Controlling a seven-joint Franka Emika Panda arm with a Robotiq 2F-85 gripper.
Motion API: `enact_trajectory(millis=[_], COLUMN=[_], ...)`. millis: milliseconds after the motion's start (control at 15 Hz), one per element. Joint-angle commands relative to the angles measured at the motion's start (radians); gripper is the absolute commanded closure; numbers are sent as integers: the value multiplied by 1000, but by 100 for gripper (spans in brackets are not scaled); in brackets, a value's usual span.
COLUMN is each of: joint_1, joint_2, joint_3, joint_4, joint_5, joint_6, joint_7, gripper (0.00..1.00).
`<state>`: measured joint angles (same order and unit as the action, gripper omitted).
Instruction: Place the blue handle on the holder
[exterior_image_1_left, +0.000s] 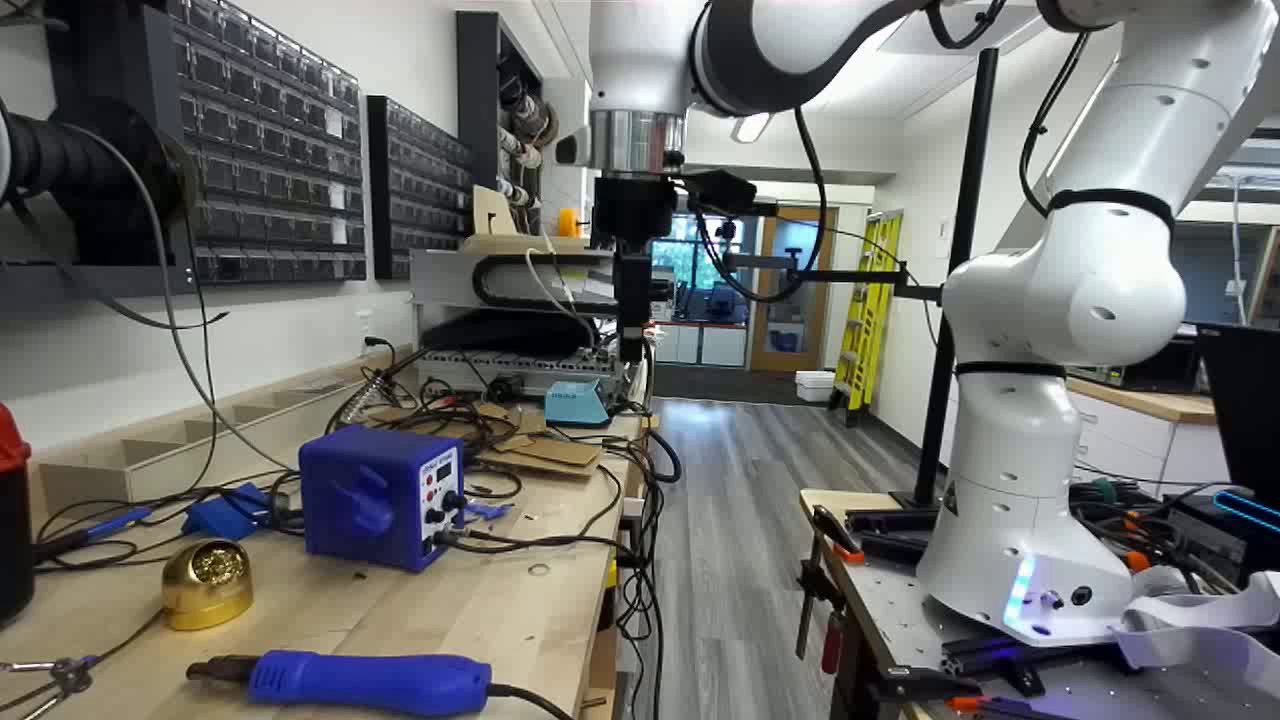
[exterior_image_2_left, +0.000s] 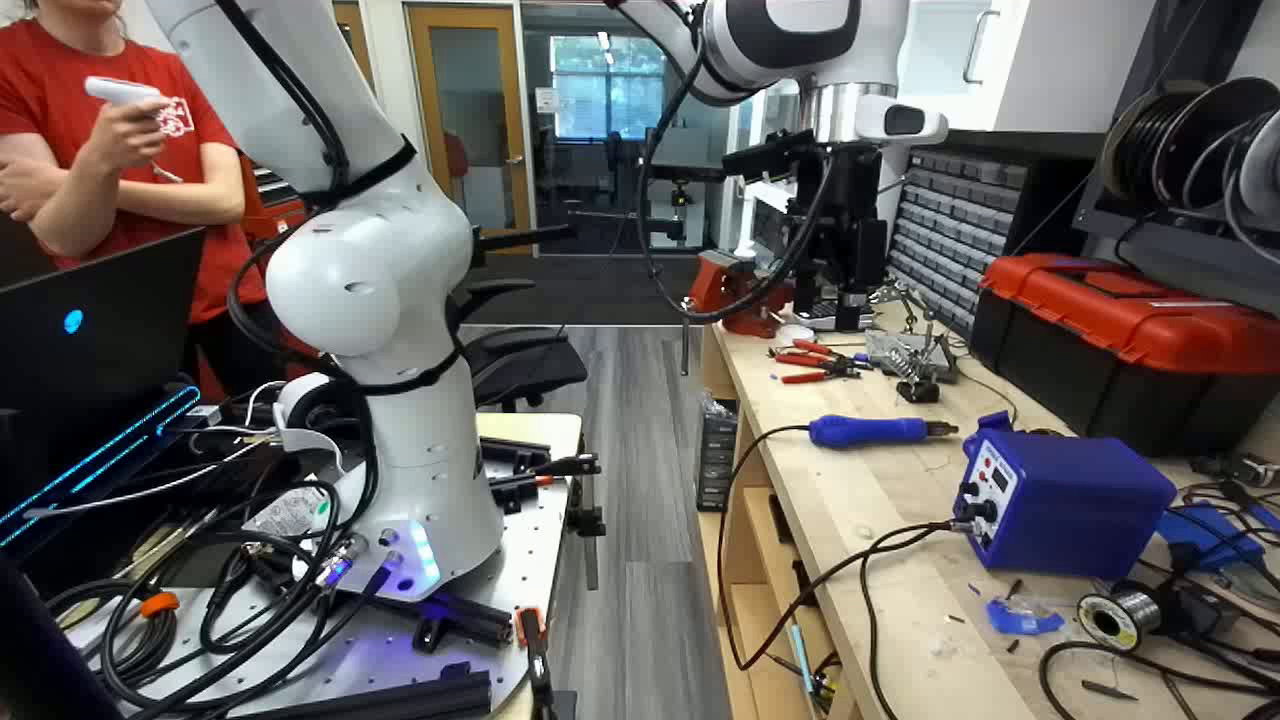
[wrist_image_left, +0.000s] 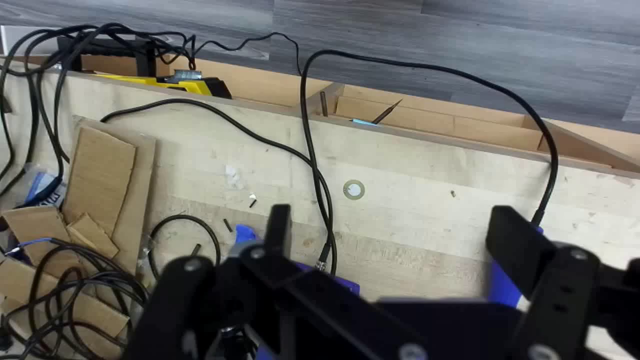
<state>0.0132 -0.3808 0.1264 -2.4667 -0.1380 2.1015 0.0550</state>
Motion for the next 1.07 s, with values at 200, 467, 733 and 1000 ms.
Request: enact_trajectory(millis=[200, 467, 733, 1000], joint_1=[14, 14, 18, 40], joint_2=[1, 1, 4, 32], joint_3=[-13, -13, -13, -11], joint_4=[2, 2, 1, 8], joint_5=[-5, -5, 1, 60], joint_6=[-3, -3, 0, 18], joint_7=[5, 5, 4, 15], gripper=[0, 0, 0, 0])
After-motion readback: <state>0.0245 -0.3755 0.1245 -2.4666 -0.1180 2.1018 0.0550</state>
